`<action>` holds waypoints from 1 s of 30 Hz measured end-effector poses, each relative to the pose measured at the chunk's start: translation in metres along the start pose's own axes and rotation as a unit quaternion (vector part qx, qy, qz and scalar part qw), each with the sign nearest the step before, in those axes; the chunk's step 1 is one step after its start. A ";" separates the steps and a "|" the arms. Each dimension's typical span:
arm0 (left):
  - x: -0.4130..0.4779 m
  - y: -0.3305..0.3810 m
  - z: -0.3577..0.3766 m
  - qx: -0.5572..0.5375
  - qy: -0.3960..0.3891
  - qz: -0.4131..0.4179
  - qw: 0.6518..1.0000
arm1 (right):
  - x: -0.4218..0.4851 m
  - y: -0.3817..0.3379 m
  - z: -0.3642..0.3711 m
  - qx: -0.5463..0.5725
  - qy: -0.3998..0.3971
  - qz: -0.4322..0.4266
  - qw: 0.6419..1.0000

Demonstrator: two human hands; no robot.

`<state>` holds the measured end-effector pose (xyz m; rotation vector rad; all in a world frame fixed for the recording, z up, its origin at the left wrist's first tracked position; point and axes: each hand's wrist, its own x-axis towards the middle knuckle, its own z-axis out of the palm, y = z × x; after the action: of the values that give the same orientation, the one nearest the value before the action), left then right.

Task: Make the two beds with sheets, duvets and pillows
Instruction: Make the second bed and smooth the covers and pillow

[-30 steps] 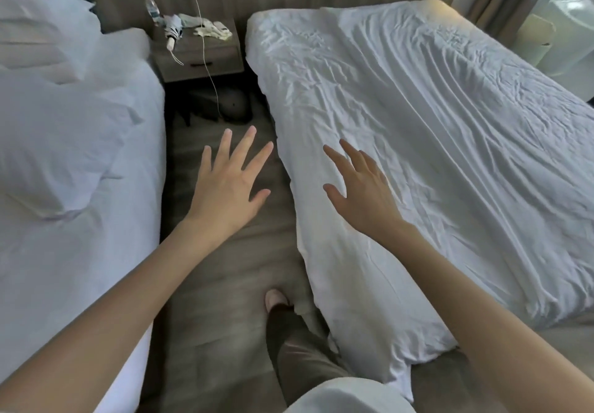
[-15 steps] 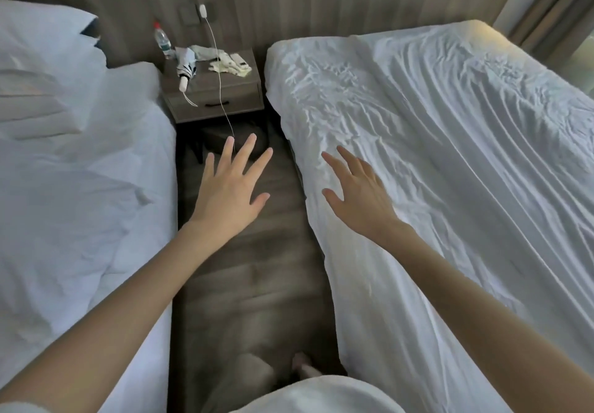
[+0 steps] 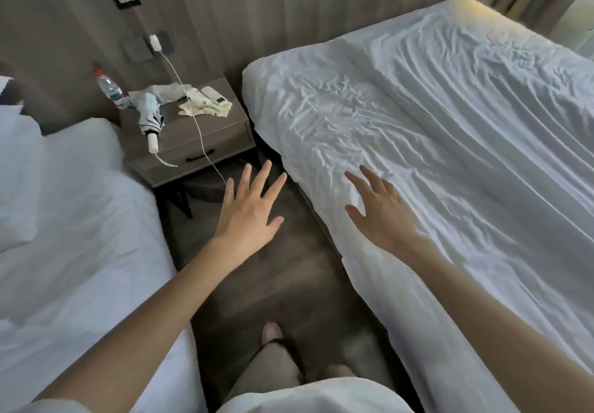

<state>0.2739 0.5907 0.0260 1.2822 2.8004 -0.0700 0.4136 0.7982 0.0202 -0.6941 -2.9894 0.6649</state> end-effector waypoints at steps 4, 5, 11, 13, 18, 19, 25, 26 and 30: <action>0.086 -0.044 0.002 -0.004 -0.033 0.049 0.998 | 0.064 -0.010 0.010 0.016 0.007 0.066 0.998; 0.108 -0.052 0.003 -0.003 -0.041 0.060 0.997 | 0.078 -0.010 0.012 0.022 0.009 0.081 0.996; 0.237 -0.087 0.031 0.019 -0.088 0.126 0.988 | 0.174 0.005 0.039 0.050 0.001 0.138 0.989; 0.284 -0.096 0.044 0.030 -0.104 0.138 0.985 | 0.215 0.015 0.052 0.058 -0.011 0.155 0.986; 0.388 -0.113 0.071 0.021 -0.148 0.147 0.978 | 0.307 0.043 0.077 0.088 -0.043 0.193 0.976; 0.406 -0.115 0.076 0.020 -0.155 0.151 0.976 | 0.323 0.047 0.081 0.091 -0.047 0.202 0.974; 0.491 -0.125 0.110 0.017 -0.204 0.176 0.963 | 0.391 0.051 0.120 0.092 -0.095 0.267 0.955; 0.500 -0.126 0.119 0.025 -0.218 0.184 0.958 | 0.398 0.051 0.130 0.090 -0.105 0.279 0.950; 0.530 -0.133 0.162 0.050 -0.285 0.226 0.930 | 0.414 0.056 0.174 0.127 -0.142 0.340 0.921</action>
<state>-0.1661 0.8932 -0.1723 1.5817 1.9963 -0.4789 0.0471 0.9486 -0.1988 -1.7682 -2.7568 1.2372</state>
